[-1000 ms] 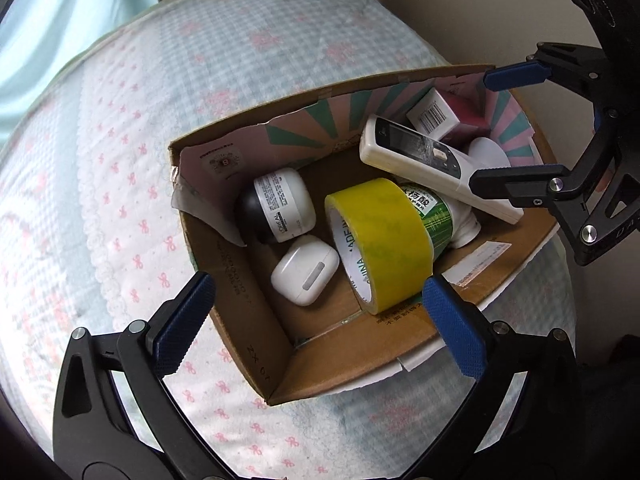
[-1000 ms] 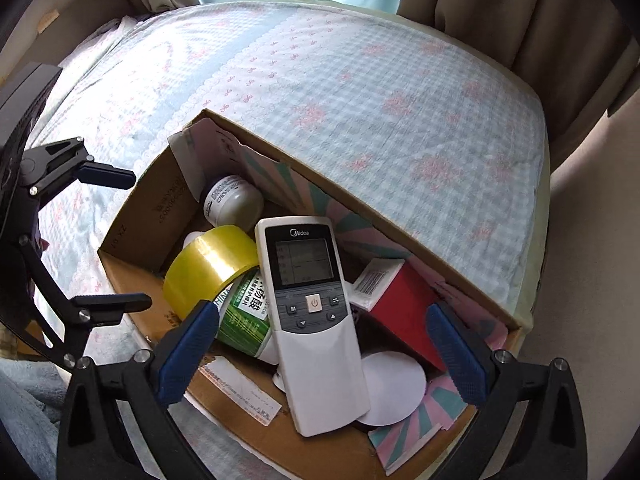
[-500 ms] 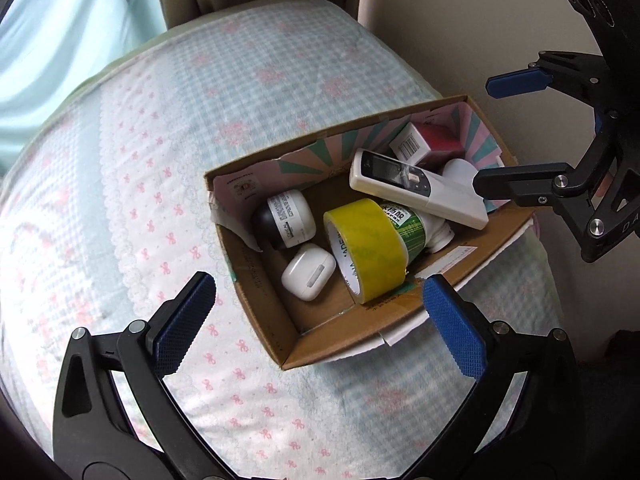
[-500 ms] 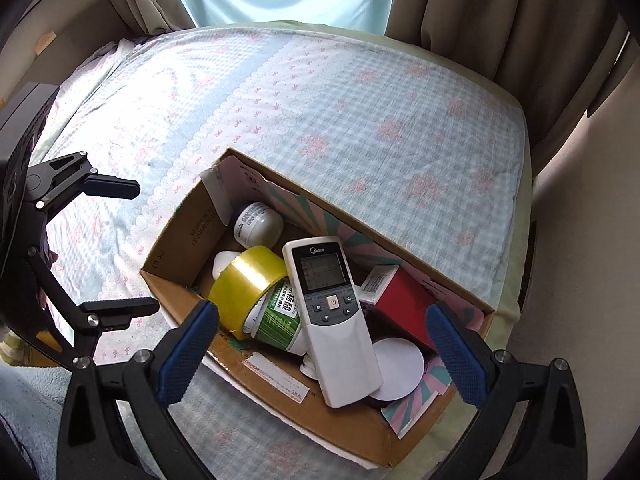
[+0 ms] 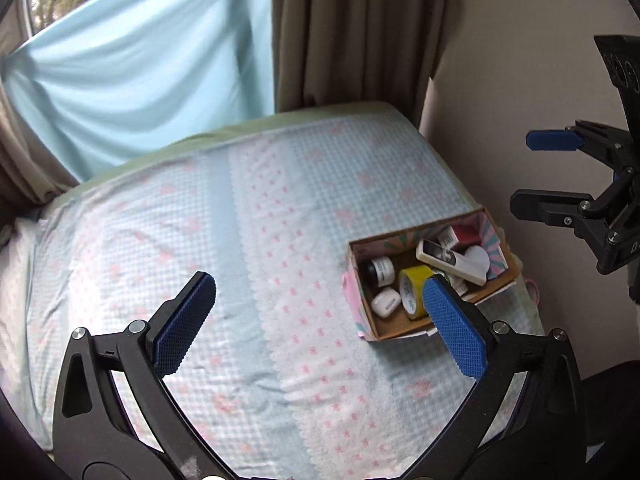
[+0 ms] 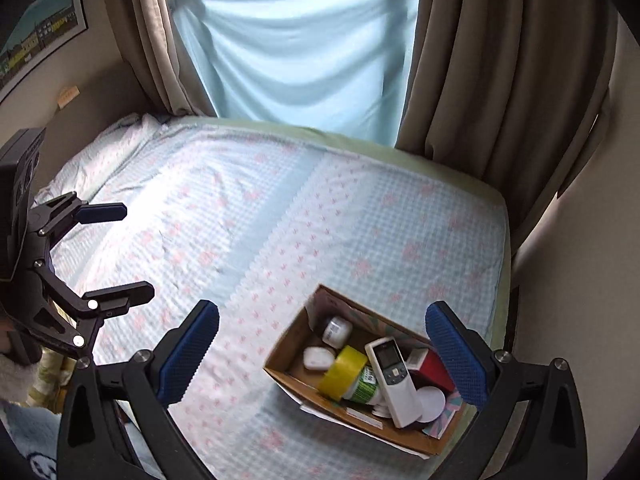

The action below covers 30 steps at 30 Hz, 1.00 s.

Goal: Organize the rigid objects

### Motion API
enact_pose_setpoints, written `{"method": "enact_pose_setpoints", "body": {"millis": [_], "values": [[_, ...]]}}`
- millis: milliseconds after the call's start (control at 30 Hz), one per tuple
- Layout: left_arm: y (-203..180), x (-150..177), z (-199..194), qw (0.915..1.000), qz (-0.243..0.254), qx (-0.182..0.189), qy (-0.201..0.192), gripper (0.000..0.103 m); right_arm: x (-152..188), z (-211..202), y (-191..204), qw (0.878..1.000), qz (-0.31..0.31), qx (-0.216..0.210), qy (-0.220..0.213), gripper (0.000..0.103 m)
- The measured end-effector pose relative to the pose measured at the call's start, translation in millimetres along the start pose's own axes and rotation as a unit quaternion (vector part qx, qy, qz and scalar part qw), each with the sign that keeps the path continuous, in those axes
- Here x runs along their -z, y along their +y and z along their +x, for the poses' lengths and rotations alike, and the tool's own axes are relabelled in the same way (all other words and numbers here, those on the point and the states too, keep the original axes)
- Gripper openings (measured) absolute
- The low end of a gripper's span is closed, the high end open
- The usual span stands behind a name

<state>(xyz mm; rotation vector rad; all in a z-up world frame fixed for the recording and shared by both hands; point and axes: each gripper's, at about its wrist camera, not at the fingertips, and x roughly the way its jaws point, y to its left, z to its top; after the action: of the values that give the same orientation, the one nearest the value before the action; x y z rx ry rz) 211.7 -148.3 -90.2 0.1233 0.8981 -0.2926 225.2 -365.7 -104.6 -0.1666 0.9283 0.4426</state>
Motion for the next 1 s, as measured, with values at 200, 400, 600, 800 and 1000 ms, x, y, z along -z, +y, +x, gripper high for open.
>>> {"method": "enact_pose_setpoints", "body": {"millis": [200, 400, 600, 800, 1000], "values": [[50, 1, -104, 0.994, -0.034, -0.023, -0.101, 0.103, -21, -70, 72, 0.994, 0.049, 0.069, -0.069, 0.103], [67, 31, -169, 0.9822, -0.051, -0.055, -0.172, 0.103, 0, -114, 124, 0.975, 0.133, 0.133, -0.12, 0.103], [70, 65, -190, 0.9762, -0.045, -0.092, -0.191, 0.103, 25, -123, 155, 0.965, 0.131, 0.174, -0.145, 0.103], [79, 78, -192, 0.9765, -0.063, -0.073, -0.193, 0.103, 26, -129, 159, 0.961, 0.142, 0.185, -0.148, 0.103], [81, 76, -193, 0.9747, -0.067, -0.072, -0.201, 0.103, 27, -133, 161, 0.958, 0.146, 0.192, -0.153, 0.103]]}}
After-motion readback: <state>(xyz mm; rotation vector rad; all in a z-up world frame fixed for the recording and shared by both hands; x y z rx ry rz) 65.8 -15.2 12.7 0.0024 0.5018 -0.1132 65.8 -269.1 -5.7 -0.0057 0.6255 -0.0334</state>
